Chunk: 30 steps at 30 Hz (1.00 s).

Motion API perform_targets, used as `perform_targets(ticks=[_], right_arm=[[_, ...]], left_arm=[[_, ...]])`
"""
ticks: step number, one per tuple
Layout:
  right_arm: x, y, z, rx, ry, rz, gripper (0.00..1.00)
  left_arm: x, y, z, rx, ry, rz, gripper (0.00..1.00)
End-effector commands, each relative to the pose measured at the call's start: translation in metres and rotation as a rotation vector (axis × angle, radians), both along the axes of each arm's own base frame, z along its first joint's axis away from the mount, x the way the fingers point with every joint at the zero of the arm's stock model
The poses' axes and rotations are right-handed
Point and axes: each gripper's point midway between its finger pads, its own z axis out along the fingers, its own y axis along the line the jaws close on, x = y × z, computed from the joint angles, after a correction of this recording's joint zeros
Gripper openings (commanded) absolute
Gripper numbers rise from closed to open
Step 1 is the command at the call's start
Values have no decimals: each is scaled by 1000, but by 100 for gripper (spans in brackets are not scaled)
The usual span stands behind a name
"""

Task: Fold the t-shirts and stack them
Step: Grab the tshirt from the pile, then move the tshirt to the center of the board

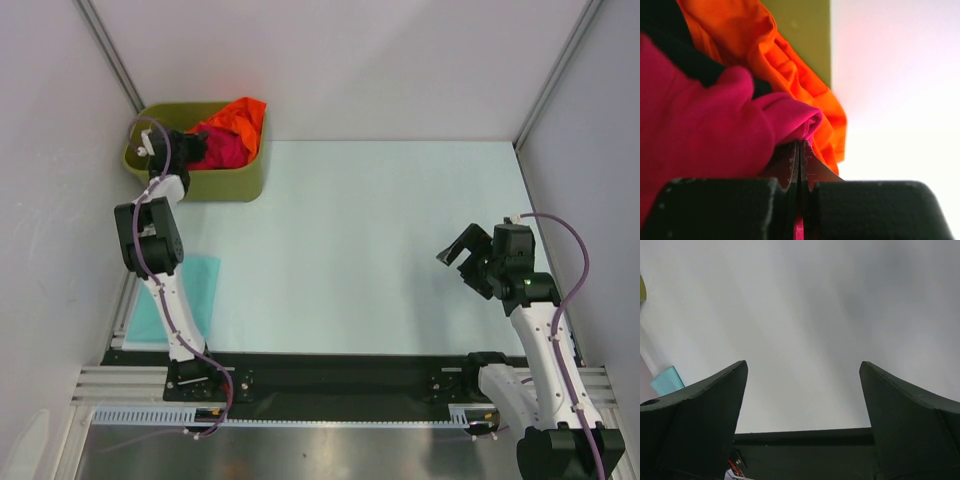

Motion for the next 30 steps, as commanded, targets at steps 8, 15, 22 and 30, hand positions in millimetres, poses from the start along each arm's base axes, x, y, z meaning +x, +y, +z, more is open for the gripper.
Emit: perform_targets(ticks=[8, 15, 22, 30], right_arm=[[14, 21, 25, -12, -125, 115, 100], [6, 34, 30, -25, -149, 175, 100], [0, 42, 31, -16, -149, 207, 100], [-6, 49, 27, -2, -134, 231, 100]], left_arm=[[-80, -19, 150, -242, -603, -23, 0], [-115, -25, 203, -337, -778, -45, 1], [-133, -57, 259, -431, -909, -141, 0], [-188, -121, 332, -370, -978, -316, 0]])
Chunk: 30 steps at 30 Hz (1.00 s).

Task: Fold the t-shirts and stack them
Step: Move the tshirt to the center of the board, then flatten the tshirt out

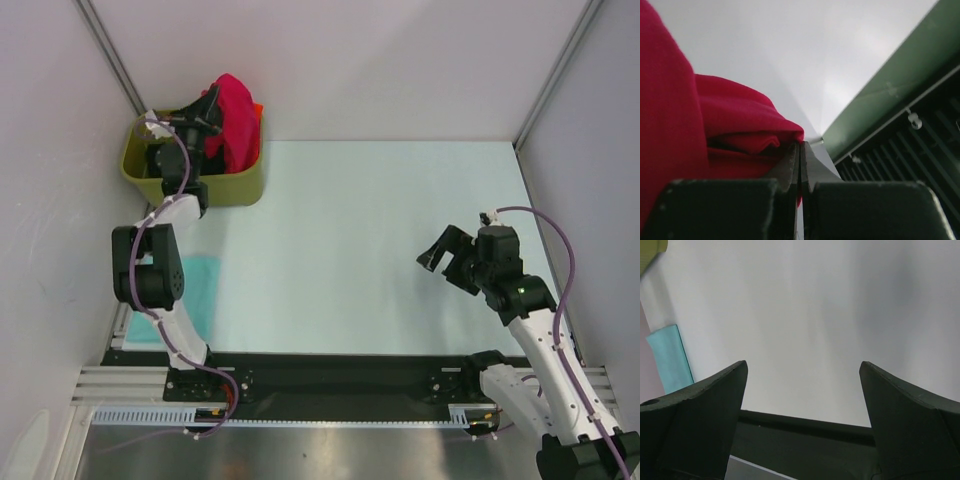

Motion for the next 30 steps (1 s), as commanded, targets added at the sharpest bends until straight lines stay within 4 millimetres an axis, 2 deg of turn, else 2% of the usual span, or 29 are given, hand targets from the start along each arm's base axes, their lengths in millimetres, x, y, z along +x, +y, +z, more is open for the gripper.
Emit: perform_targets(ticks=[1, 2, 3, 4, 5, 6, 7, 8, 9, 10, 11, 12, 13, 15, 16, 17, 18, 20, 21, 22, 23, 24, 25, 27, 28, 29, 30], right_arm=[[0, 4, 10, 6, -35, 15, 100], [-1, 6, 10, 9, -34, 24, 100], [-2, 7, 7, 9, -28, 28, 100], [-3, 7, 9, 11, -31, 28, 100], [-4, 8, 8, 14, -29, 27, 100], [-5, 8, 7, 15, -27, 29, 100], [-6, 8, 6, 17, -27, 29, 100], [-7, 9, 5, 23, -24, 26, 100], [-8, 9, 5, 25, -23, 24, 100], [-8, 9, 4, 25, -23, 23, 100], [-10, 9, 4, 28, -25, 25, 100], [-11, 10, 2, 30, -23, 28, 100], [-14, 13, -1, 41, -17, 47, 100], [-16, 18, -2, 56, -16, 79, 100], [-20, 26, -5, 78, -1, 127, 100], [-21, 29, -6, 84, 2, 150, 100], [-23, 32, -9, 93, 22, 161, 100], [-26, 38, -27, 92, 109, 186, 100], [-31, 43, -35, 84, 149, 212, 100], [-33, 47, -40, 77, 177, 229, 100], [-34, 52, -50, 69, 222, 248, 100], [-36, 58, -54, 66, 239, 274, 97], [-41, 69, -56, 72, 249, 324, 86], [-41, 85, -64, 93, 273, 371, 80], [-44, 95, -68, 87, 278, 405, 78], [-38, 101, -71, 83, 270, 411, 78], [-34, 105, -74, 67, 264, 415, 79]], left_arm=[[-77, -32, 121, 91, -278, -62, 0], [-78, -48, 122, 179, -246, -88, 0], [-81, -56, 126, 230, -234, -96, 0], [-97, -61, 142, 284, -257, -88, 1], [-106, -87, 144, 371, -277, -105, 1], [-102, -100, 127, 428, -179, -149, 1], [-116, -109, 130, 485, -173, -163, 1], [-122, -126, 122, 585, -178, -163, 0], [-122, -137, 98, 637, -78, -204, 1], [-127, -146, 86, 683, -47, -220, 1], [-144, -167, 73, 761, -54, -253, 0], [-149, -178, 49, 805, 21, -297, 0], [-177, -209, 0, 946, 103, -400, 24], [-196, -224, -44, 1124, 161, -442, 66], [-209, -219, -85, 1211, 280, -499, 85], [-217, -216, -105, 1274, 323, -517, 87], [-224, -207, -141, 1373, 386, -524, 88], [-244, -190, -178, 1460, 472, -565, 87], [-254, -178, -205, 1520, 528, -592, 83], [-265, -171, -220, 1545, 567, -623, 80], [-274, -168, -226, 1548, 568, -636, 77], [-283, -168, -233, 1535, 567, -674, 68], [-292, -165, -250, 1535, 589, -698, 64], [-298, -168, -256, 1507, 562, -716, 58], [-297, -170, -257, 1500, 554, -714, 58], [-295, -170, -257, 1493, 552, -708, 58], [-287, -171, -257, 1474, 553, -689, 67]])
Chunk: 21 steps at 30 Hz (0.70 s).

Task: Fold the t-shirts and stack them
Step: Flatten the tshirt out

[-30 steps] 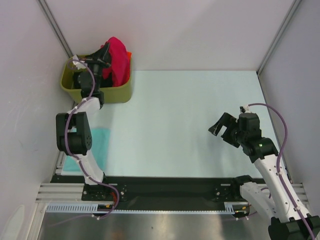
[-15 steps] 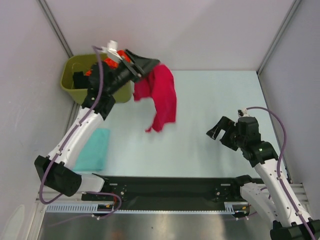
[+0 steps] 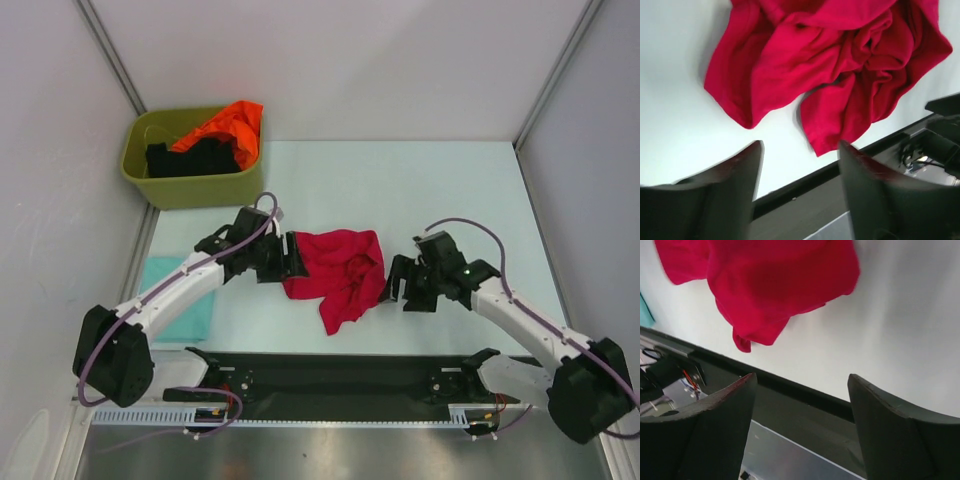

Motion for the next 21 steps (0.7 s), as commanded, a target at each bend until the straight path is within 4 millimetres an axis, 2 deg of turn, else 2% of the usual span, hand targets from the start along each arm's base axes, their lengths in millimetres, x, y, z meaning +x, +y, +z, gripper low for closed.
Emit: perform_targets(ticks=[1, 3, 7, 8, 9, 10, 11, 12, 13, 14, 16, 17, 21], right_arm=[[16, 26, 5, 42, -72, 55, 80], [25, 37, 1, 28, -79, 78, 83], [45, 42, -7, -39, -79, 111, 85], [49, 41, -9, -63, -76, 104, 84], [55, 37, -9, -91, -81, 91, 84], [61, 39, -6, -101, -86, 102, 80], [65, 39, -4, -102, -94, 98, 79], [69, 37, -2, -109, -103, 90, 74], [74, 38, 4, -102, -119, 85, 72], [77, 38, 7, -98, -126, 84, 70], [85, 37, 16, -79, -139, 67, 68], [88, 37, 19, -71, -147, 65, 69], [99, 41, 21, -43, -125, 64, 69]], left_arm=[[22, -10, 27, -86, -129, -19, 75], [34, -12, 19, -104, -96, -4, 85], [56, -21, 13, -82, -93, -52, 83], [59, -25, 12, -87, -93, -73, 81], [69, -32, 20, -96, -138, -111, 74], [74, -37, 11, -90, -120, -131, 71], [77, -42, 10, -93, -118, -151, 67], [84, -52, 17, -93, -148, -182, 65], [87, -58, 3, -75, -118, -199, 64], [86, -67, 0, -67, -121, -232, 62], [92, -81, 0, -60, -118, -259, 64], [92, -88, -15, -22, -99, -273, 68], [98, -92, -29, 79, -81, -270, 71]])
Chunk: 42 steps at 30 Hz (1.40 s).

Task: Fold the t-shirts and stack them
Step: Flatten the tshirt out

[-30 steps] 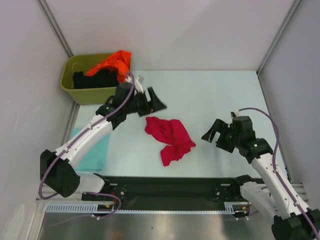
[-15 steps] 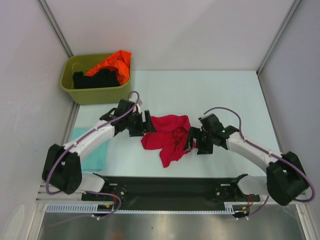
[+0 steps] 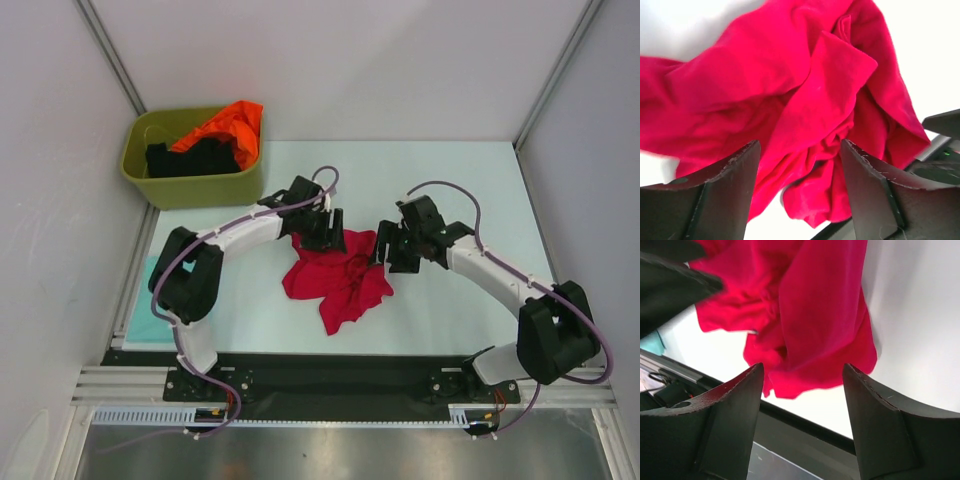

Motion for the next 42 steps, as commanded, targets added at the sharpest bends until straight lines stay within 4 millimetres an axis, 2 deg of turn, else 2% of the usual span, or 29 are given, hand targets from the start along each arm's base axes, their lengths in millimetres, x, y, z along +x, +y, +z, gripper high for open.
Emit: perform_targets(ticks=[1, 4, 7, 10, 12, 14, 15, 16, 17, 18, 20, 22, 23, 25, 26, 28, 29, 30, 32, 33, 34, 36, 37, 39, 40, 41, 42], right_arm=[[17, 7, 9, 16, -12, 19, 69], [25, 13, 6, 17, -5, 28, 58], [33, 15, 0, 8, 4, 25, 56], [39, 15, -3, -2, 10, 21, 53], [41, 11, -8, -21, 17, 7, 48], [41, 7, -11, -28, 27, -7, 48], [41, 6, -12, -27, 32, -12, 40], [41, 4, -13, -26, 36, -24, 34], [41, 3, -14, -27, 38, -31, 28], [42, -2, -14, -39, 44, -45, 15], [47, -14, -10, -82, 26, -83, 2], [47, -33, -2, -144, 11, -123, 0], [54, -49, 6, -205, -29, -168, 0], [50, -71, 15, -303, -60, -177, 0], [50, -89, 31, -369, -116, -200, 0], [48, -105, 49, -424, -169, -221, 0], [46, -117, 68, -450, -228, -254, 0], [41, -124, 78, -469, -249, -260, 0], [35, -139, 98, -512, -308, -294, 0], [26, -146, 121, -497, -369, -317, 0], [22, -152, 131, -500, -397, -331, 0], [6, -166, 161, -494, -473, -375, 0], [1, -170, 182, -471, -525, -396, 0], [-12, -175, 206, -438, -586, -402, 0], [-24, -178, 236, -380, -672, -423, 0], [-32, -174, 248, -338, -710, -394, 0], [-38, -173, 264, -297, -763, -392, 0]], left_arm=[[8, -1, -3, 89, -41, -24, 71], [11, 1, -8, 120, -45, -29, 71], [8, 3, -17, 146, -18, -39, 71], [3, 6, -24, 150, 0, -43, 76], [-1, 7, -28, 150, 15, -49, 78], [-3, 3, -31, 131, 25, -66, 77], [-5, 2, -33, 123, 33, -75, 74], [-5, 1, -34, 118, 35, -78, 65], [-5, 1, -35, 121, 37, -83, 41], [-2, 1, -34, 128, 31, -82, 30], [-2, 6, -32, 165, 33, -79, 0], [9, 13, -18, 208, -22, -49, 0], [10, 20, -3, 226, -49, -31, 1], [23, 34, 28, 273, -147, 30, 0], [28, 48, 61, 298, -231, 89, 0], [29, 62, 96, 302, -312, 142, 0], [27, 70, 118, 296, -359, 171, 0], [20, 79, 154, 255, -437, 207, 0], [13, 92, 196, 208, -541, 258, 0], [8, 98, 211, 187, -580, 279, 0], [-8, 112, 248, 124, -662, 317, 0], [-23, 121, 281, 50, -745, 343, 0], [-40, 132, 308, -12, -810, 360, 0], [-61, 138, 342, -104, -889, 350, 0], [-69, 142, 357, -141, -922, 349, 1], [-90, 147, 381, -213, -982, 328, 0], [-101, 151, 398, -258, -1022, 319, 0]])
